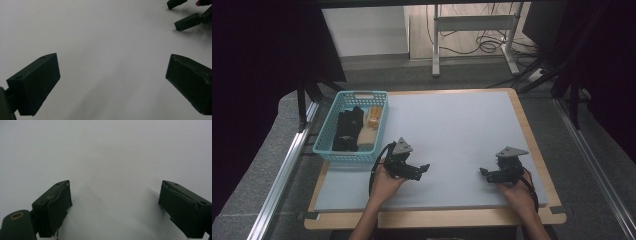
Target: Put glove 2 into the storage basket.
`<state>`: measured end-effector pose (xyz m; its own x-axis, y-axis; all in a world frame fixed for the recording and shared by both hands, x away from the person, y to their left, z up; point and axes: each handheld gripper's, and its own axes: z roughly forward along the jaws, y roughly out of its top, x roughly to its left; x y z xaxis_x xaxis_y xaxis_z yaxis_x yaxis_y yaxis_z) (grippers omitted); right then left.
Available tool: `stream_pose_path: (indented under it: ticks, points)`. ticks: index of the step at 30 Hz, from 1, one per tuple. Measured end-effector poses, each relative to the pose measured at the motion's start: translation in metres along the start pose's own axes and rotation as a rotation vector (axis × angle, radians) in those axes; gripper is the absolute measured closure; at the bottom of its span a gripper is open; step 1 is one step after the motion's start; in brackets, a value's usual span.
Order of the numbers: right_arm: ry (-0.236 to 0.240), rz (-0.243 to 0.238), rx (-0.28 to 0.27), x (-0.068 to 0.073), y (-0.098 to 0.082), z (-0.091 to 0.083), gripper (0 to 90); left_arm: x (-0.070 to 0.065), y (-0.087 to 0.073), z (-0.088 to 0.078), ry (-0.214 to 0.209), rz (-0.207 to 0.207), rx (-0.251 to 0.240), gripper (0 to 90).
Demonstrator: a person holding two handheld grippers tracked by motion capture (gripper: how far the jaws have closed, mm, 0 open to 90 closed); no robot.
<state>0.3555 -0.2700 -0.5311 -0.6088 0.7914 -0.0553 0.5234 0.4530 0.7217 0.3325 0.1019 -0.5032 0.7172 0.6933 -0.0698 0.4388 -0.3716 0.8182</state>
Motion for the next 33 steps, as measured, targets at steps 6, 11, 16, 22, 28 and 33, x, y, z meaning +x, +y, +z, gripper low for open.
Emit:
stream_pose_path:
  ticks: [6, 11, 16, 22, 28, 33]
  points:
    - [0.000, 0.000, 0.000, 0.000, 0.000, 0.000, 10.6, -0.004, -0.005, 0.007, -0.002, 0.018, 0.025, 0.0]
    - [0.000, 0.000, -0.001, 0.000, 0.000, 0.000, 10.6, -0.008, -0.009, 0.014, -0.001, 0.035, 0.053, 0.0]
    - [0.001, 0.001, -0.001, 0.000, 0.000, 0.000, 10.6, -0.011, -0.012, 0.019, -0.004, 0.048, 0.072, 0.0]
    - [0.000, -0.001, -0.001, 0.000, 0.000, 0.000, 10.6, -0.014, -0.016, 0.023, -0.007, 0.060, 0.092, 0.0]
    - [0.000, 0.000, -0.001, 0.000, 0.000, 0.000, 10.6, -0.017, -0.020, 0.028, 0.001, 0.081, 0.125, 0.0]
    - [0.000, 0.000, -0.001, 0.000, 0.000, 0.000, 10.6, -0.019, -0.024, 0.033, 0.009, 0.090, 0.152, 0.0]
